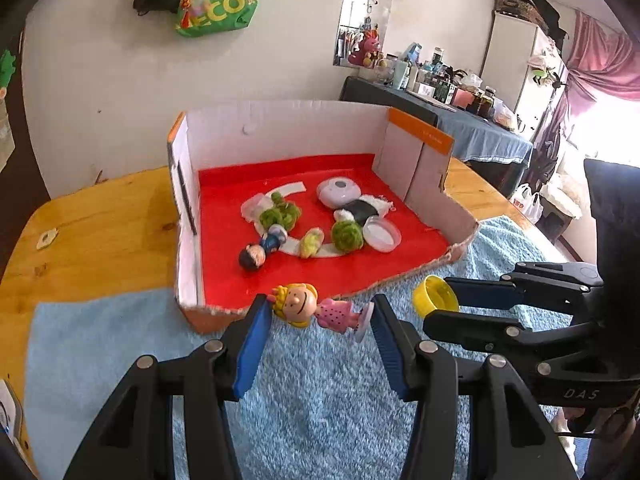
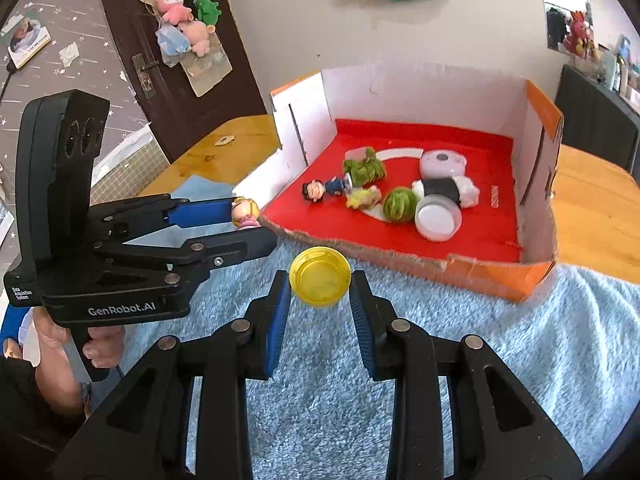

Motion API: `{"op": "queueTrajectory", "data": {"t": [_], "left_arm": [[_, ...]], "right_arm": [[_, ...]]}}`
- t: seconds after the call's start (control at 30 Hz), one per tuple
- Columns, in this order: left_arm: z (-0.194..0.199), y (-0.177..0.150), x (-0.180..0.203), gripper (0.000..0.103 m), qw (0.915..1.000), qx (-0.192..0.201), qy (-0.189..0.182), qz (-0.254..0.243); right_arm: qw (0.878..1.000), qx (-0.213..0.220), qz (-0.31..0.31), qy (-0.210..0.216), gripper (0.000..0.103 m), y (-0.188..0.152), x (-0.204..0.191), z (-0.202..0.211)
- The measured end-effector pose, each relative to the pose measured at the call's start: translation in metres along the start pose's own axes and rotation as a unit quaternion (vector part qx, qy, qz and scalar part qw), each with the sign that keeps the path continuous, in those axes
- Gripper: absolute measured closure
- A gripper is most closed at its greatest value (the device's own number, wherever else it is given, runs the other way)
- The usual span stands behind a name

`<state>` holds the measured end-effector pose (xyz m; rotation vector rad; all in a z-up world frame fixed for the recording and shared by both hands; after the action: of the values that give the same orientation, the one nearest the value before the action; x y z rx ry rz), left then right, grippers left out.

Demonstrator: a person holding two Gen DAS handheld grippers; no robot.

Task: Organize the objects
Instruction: 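Lift the doll and yellow lid and carry them into the box with both grippers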

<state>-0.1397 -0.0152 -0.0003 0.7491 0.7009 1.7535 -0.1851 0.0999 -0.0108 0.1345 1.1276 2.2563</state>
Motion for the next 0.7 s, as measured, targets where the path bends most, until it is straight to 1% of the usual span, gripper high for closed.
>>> {"op": "queueTrajectory", "data": {"t": [0.17, 0.4, 0.7], "left_arm": [[-0.005, 0.011, 0.003, 0.050, 0.9999, 0.004, 0.005, -0.010], [-0.015, 0.023, -0.003, 0.050, 1.0000, 0.001, 0.002, -0.005], [-0.035, 0.030, -0.005, 0.050, 0.9998, -0.019, -0.005, -0.003]], "right_arm": [[1.000, 0.003, 0.003, -0.002, 0.074, 0.008, 0.004, -0.001], [1.000, 0.008, 0.008, -0.012, 0.074, 0.024, 0.014, -0.002], [0.998, -0.009, 0.011, -0.060, 0.074, 0.041, 0.043, -0.013]]}}
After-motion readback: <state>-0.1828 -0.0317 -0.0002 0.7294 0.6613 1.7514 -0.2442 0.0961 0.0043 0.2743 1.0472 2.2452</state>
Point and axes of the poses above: each gripper's, at about its wrist camera, not at the fingertips, and z roughly against the way its jaws point, x to its right, y to its top, the point moved 4 cm from there along -z, roughly the way its jaws point, and after that the axes turned 4 degrees about x, right-handed, at the moved point
